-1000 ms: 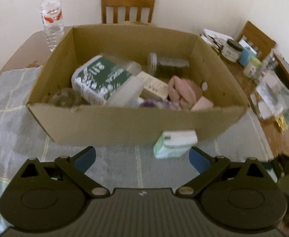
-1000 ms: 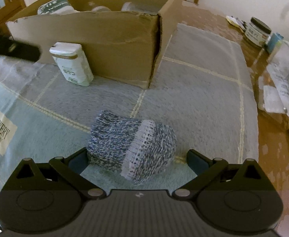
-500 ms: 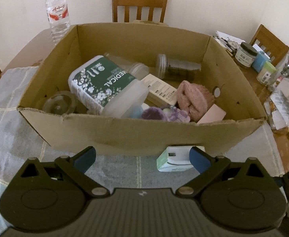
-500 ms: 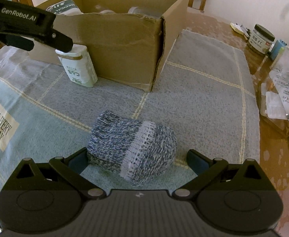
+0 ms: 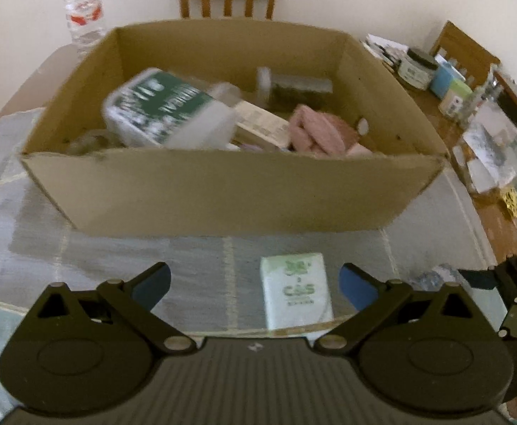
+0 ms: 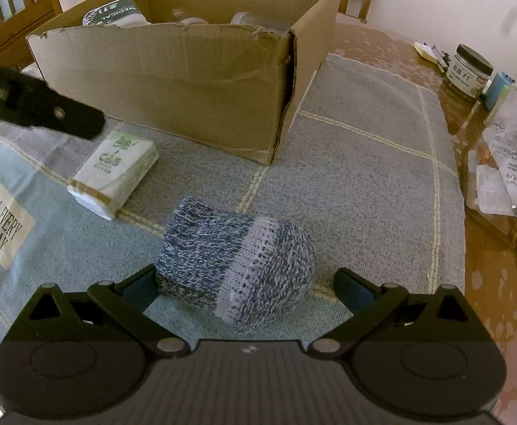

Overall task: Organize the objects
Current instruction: 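Approach the white C&S tissue pack with the left gripper while the right approaches the grey sock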

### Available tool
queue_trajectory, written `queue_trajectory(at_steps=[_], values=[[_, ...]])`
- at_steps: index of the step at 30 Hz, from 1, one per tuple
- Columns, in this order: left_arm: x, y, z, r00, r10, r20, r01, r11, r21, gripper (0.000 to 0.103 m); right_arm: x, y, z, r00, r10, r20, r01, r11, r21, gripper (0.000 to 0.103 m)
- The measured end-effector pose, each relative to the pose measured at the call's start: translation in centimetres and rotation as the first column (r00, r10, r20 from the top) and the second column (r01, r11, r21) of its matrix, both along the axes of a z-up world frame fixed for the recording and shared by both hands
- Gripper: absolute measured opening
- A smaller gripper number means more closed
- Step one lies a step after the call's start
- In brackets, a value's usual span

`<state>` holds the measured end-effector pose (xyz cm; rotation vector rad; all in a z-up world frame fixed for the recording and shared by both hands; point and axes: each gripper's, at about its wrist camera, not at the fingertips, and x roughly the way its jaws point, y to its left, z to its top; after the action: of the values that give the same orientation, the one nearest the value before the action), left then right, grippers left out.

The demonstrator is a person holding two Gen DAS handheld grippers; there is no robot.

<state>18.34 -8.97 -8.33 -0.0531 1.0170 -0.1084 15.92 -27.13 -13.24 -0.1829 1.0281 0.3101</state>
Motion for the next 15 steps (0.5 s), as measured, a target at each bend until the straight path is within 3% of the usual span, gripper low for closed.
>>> queue_trajectory(at_steps=[6, 15], values=[[0.1, -1.5, -2.4, 0.999, -0.040, -0.033, 0.041, 0.999, 0.034, 0.101, -0.1, 0.0, 0.0, 1.000, 0.000, 0.000, 0.000, 1.000, 0.000, 0.103], [-1.0, 1.8, -3.1, 0.998, 0.011, -0.064, -0.006, 0.997, 0.079, 0.101, 0.0, 0.0, -0.1, 1.000, 0.002, 0.000, -0.002, 1.000, 0.000, 0.103]])
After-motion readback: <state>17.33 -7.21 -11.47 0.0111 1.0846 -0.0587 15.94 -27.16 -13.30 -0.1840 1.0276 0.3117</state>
